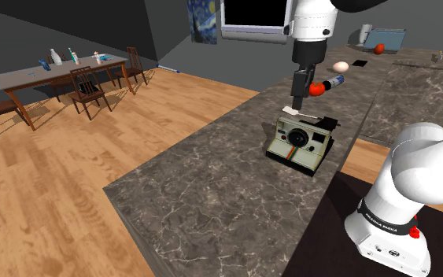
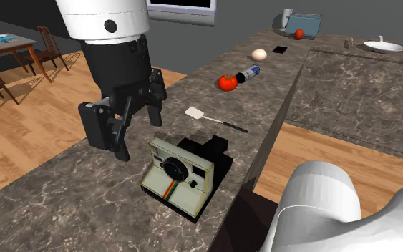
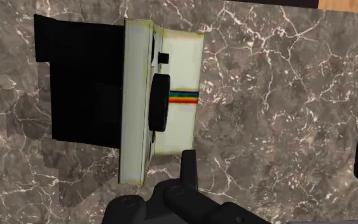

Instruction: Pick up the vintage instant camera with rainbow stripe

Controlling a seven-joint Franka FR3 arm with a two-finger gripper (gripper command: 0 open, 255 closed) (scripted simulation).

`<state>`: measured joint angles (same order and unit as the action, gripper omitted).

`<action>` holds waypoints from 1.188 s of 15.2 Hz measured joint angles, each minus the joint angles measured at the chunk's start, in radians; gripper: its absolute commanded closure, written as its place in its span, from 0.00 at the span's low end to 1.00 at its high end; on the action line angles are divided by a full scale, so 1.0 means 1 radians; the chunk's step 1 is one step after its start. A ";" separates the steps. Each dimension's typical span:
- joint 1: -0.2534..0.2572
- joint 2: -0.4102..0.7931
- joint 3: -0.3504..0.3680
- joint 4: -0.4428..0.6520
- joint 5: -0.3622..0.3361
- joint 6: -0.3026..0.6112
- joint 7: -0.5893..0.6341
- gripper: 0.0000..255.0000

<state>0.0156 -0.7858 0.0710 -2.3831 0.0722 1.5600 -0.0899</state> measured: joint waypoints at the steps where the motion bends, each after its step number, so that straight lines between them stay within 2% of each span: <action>1: 0.000 0.000 0.000 0.000 0.000 0.000 0.000 0.00; 5: -0.031 0.029 -0.027 -0.048 -0.023 0.083 -0.005 0.00; 13: -0.117 0.168 -0.104 -0.153 -0.079 0.346 -0.019 0.00; 18: -0.133 0.206 -0.121 -0.195 -0.089 0.433 -0.022 0.00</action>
<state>-0.1176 -0.5795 -0.0496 -2.5785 -0.0172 1.9933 -0.1123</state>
